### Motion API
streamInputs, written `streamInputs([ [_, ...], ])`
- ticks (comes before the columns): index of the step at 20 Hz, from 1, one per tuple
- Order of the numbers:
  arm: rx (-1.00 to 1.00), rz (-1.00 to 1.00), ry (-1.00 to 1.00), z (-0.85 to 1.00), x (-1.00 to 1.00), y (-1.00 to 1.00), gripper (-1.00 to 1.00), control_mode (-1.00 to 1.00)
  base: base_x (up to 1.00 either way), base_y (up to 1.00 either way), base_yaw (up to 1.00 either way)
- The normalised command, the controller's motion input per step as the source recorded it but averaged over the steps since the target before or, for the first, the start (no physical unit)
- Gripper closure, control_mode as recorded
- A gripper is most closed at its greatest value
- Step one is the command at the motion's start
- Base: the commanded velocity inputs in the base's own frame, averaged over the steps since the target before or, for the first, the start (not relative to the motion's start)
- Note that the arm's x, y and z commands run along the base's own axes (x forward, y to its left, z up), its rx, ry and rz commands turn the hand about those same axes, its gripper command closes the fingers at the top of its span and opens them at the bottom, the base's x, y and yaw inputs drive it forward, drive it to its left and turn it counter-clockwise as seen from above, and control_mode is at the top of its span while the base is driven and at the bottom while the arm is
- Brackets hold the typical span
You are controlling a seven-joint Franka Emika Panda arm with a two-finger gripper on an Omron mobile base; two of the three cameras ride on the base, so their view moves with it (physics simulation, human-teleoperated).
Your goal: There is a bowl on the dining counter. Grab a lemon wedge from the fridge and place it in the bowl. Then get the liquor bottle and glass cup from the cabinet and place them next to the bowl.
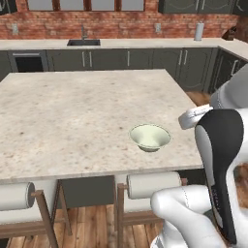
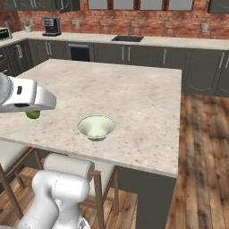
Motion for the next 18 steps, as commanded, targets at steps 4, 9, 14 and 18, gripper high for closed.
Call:
streamInputs([
  [4,0.00,0.00,0.10,-0.11,0.54,0.23,1.00,-1.00,0.00,0.00,0.00],
  [9,0.00,0.00,0.11,-0.28,0.59,0.07,1.00,-1.00,0.00,0.00,0.00],
  [14,0.00,0.00,0.09,-0.43,0.47,0.00,1.00,-1.00,0.00,0.00,0.00],
  [18,0.00,0.00,0.04,-0.61,0.34,0.00,1.00,-1.00,0.00,0.00,0.00],
])
